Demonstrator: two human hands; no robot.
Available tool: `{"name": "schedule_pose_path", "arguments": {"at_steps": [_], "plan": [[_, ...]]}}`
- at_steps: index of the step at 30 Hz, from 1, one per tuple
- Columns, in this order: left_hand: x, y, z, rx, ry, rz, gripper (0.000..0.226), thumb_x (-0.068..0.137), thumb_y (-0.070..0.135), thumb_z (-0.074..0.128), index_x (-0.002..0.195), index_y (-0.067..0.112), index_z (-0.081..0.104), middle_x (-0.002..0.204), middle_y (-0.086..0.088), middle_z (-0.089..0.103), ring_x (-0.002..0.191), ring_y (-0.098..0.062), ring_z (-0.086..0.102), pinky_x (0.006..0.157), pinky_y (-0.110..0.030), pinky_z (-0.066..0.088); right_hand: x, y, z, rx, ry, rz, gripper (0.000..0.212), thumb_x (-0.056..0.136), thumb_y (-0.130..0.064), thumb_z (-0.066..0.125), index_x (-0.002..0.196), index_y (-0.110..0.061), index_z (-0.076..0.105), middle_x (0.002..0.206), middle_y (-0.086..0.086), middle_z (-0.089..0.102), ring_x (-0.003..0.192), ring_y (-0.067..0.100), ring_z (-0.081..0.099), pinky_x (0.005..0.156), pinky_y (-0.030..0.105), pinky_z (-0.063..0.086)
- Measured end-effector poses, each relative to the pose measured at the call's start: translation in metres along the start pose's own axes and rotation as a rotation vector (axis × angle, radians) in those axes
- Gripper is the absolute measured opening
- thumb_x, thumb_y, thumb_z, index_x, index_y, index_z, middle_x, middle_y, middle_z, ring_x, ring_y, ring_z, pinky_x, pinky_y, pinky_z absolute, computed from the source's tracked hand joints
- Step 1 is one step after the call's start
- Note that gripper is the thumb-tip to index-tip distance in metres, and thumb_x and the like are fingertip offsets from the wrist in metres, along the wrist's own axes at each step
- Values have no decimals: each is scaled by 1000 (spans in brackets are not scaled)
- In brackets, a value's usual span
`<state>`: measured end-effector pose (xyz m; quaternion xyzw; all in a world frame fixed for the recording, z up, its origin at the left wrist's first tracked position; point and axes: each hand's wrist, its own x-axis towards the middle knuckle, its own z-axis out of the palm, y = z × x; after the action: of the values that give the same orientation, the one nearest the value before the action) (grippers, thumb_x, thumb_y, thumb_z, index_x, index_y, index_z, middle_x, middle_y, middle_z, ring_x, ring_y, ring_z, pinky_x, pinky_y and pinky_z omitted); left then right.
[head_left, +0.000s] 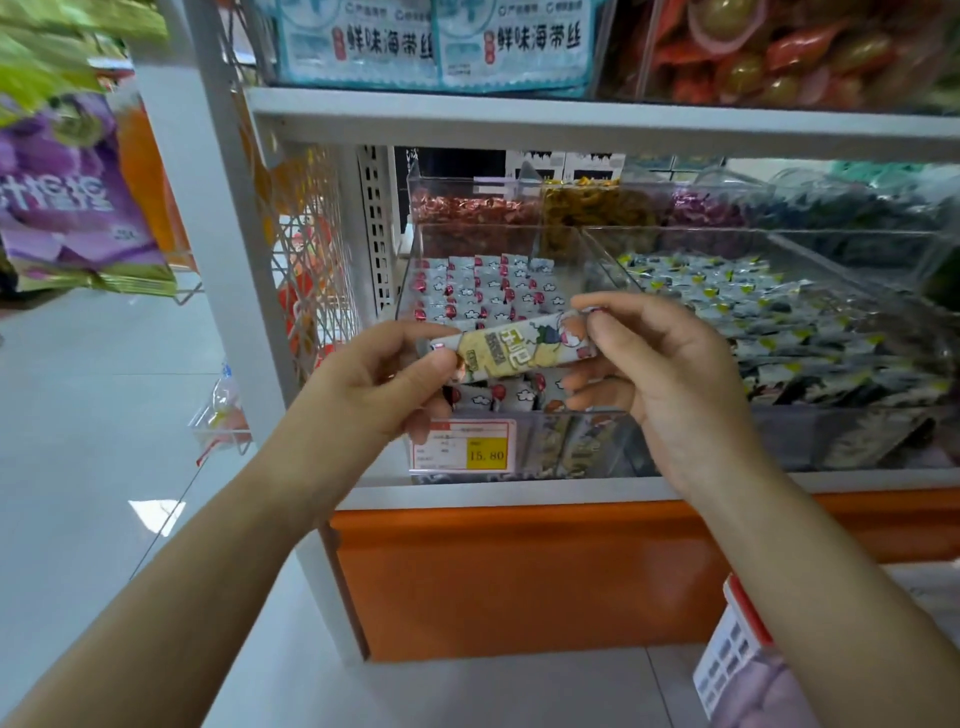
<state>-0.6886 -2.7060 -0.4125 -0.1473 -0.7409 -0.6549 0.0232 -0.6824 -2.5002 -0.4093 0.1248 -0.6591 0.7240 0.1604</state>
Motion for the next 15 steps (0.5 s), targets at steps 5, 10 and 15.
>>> {"name": "schedule_pose_path", "arguments": {"at_steps": [5,10,15], "plan": [[4,0,3,-398,7,-87,23,74,22,60,88,9,72,62,0,59,52,-4,50,49,-12,45,1,5,5,175,85,150,10,83,-16,59,85,-9,66,68,-1,71,49,13,63,43,20,50],[3,1,3,-407,51,-65,23,79,24,57,89,11,74,66,3,63,53,-3,51,52,-12,47,1,7,8,328,107,319,11,73,-19,63,70,-10,67,69,4,72,51,14,66,41,19,49],[5,2,3,-591,133,-225,21,91,15,50,99,4,66,75,-5,63,45,-4,49,40,-13,43,0,7,11,390,45,376,23,69,-19,61,86,-3,61,63,7,69,51,13,66,41,18,50]]}}
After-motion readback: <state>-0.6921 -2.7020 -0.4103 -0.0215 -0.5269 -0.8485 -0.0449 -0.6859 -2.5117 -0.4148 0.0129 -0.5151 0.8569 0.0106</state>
